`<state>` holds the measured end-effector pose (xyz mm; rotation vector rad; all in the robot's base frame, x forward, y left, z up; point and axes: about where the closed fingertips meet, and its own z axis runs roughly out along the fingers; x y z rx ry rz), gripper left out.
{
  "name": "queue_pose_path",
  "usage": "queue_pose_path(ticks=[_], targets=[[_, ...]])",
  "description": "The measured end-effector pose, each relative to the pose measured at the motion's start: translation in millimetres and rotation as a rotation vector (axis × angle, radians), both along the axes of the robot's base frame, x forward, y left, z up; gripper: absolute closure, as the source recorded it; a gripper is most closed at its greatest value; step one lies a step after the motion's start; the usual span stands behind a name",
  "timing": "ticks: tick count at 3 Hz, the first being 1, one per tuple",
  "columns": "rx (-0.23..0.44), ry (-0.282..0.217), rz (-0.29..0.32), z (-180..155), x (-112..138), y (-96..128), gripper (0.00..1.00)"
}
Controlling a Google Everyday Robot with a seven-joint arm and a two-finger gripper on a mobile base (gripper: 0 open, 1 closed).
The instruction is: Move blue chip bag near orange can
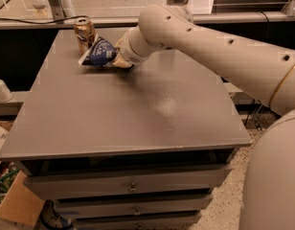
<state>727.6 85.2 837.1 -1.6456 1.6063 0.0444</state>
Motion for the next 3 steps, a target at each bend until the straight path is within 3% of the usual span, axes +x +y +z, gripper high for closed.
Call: queue_pose_path(ticks=[2, 3], targets=[[-0.007, 0.003, 0.007, 4.7, -4.8, -3.4, 0.12], [-0.012, 0.003, 0.016, 10.4, -7.9, -2.0, 0.00]])
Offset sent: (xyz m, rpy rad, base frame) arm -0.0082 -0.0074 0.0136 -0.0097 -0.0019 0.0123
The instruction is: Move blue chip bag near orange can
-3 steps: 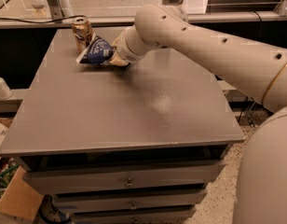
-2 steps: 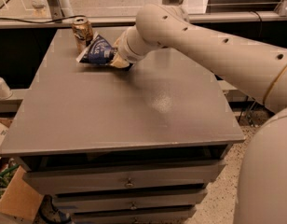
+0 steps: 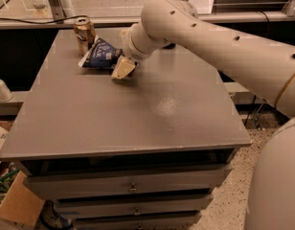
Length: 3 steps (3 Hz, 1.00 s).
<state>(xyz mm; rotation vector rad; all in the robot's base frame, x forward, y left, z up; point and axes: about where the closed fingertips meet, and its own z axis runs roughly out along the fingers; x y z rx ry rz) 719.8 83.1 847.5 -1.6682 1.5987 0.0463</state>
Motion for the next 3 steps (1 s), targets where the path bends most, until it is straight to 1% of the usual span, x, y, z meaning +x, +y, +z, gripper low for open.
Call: queue_pose_path(ticks=[3], targets=[[0.000, 0.000, 0.000, 3.6, 0.0, 0.0, 0.00]])
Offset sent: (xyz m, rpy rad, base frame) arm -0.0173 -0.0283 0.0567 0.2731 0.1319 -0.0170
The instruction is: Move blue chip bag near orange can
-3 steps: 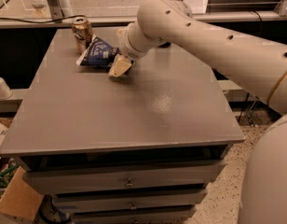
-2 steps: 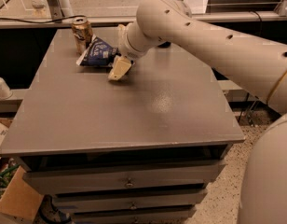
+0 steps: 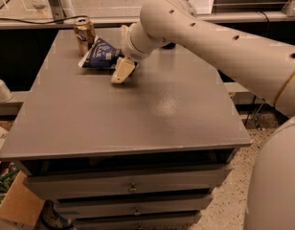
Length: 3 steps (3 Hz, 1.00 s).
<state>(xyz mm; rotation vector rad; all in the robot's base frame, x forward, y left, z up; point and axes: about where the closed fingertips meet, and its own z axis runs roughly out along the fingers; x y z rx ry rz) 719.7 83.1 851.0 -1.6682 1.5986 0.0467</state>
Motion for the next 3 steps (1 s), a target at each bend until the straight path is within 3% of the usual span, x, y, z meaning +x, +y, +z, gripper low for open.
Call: queue_pose_path(ticks=[2, 3], targets=[[0.136, 0.052, -0.052, 14.0, -16.7, -42.5, 0.00], [0.135, 0.052, -0.052, 13.5, -16.4, -41.9, 0.00]])
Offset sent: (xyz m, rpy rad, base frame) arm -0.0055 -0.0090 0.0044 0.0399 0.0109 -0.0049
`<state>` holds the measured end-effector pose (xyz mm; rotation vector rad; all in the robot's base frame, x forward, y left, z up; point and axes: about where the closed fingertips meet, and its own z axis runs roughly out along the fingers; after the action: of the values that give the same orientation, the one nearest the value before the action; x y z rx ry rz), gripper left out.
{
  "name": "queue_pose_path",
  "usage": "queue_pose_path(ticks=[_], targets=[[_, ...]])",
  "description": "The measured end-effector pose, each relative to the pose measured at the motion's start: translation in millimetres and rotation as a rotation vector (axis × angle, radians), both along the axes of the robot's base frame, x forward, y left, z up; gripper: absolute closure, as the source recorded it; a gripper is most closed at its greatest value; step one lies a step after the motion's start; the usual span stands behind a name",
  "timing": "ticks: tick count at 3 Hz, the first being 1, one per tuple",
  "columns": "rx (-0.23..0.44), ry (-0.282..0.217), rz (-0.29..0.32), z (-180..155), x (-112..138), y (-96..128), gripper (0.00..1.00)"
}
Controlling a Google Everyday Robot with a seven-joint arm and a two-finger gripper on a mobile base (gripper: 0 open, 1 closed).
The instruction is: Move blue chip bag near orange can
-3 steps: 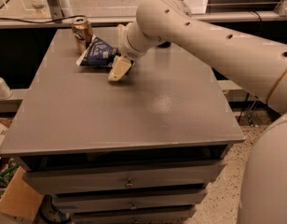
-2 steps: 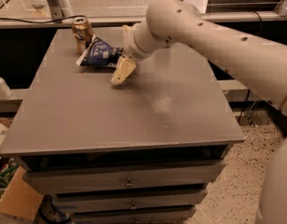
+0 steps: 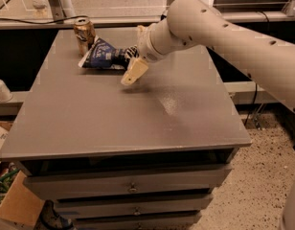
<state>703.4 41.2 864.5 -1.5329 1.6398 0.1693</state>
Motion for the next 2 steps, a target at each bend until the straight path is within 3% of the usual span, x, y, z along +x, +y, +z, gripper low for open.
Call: queue_pose_path(ticks=[1, 2], targets=[[0.023, -0.005, -0.038, 16.7, -0.8, -20.9, 0.00], [0.070, -0.003, -0.090, 46.2, -19.9, -57.8, 0.00]])
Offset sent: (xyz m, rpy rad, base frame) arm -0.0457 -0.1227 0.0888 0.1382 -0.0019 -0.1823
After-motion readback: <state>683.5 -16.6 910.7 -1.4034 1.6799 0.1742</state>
